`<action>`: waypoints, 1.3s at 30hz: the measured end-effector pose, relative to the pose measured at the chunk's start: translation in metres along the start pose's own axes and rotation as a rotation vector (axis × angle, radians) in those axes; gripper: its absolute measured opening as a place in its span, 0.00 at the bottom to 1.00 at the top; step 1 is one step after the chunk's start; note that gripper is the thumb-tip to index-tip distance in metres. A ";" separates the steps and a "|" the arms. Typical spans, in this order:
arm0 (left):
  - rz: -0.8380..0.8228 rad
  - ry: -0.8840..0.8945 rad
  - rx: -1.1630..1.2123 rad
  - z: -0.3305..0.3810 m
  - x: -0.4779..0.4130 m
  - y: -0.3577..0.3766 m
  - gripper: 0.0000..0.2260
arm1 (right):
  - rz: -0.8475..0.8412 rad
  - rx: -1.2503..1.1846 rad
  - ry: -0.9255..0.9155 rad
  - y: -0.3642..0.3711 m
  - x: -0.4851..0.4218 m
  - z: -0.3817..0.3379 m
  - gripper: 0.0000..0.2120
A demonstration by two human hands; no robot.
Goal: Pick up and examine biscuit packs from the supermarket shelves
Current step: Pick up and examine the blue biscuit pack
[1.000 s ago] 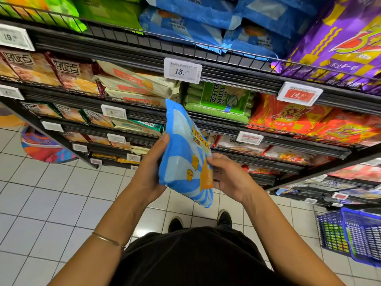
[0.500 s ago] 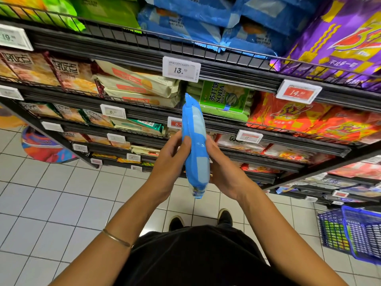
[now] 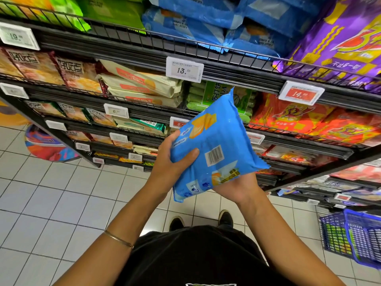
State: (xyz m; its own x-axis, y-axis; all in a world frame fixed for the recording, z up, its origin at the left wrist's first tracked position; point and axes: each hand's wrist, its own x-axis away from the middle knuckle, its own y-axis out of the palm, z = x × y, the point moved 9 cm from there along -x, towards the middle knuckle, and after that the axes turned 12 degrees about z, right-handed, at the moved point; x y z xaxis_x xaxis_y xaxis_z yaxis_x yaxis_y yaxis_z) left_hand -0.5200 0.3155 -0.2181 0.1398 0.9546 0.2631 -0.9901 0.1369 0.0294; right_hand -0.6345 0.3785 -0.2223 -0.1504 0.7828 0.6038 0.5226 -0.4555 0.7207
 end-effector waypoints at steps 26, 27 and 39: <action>-0.310 -0.342 0.313 -0.010 0.014 0.025 0.45 | 0.089 0.758 -0.417 -0.003 -0.005 -0.032 0.32; -0.308 -0.348 0.335 -0.011 0.012 0.023 0.43 | 0.106 0.764 -0.419 -0.007 -0.006 -0.035 0.30; -0.371 -0.505 0.394 -0.016 0.015 0.021 0.29 | 0.245 0.389 -0.142 -0.038 -0.016 -0.028 0.25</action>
State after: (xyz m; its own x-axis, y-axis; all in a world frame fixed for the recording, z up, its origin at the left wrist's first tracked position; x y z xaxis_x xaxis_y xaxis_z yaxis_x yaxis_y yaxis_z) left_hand -0.5385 0.3370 -0.2288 0.5392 0.6133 0.5772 -0.8212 0.2309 0.5219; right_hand -0.6753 0.3716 -0.2496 0.1178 0.7349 0.6678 0.8080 -0.4619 0.3658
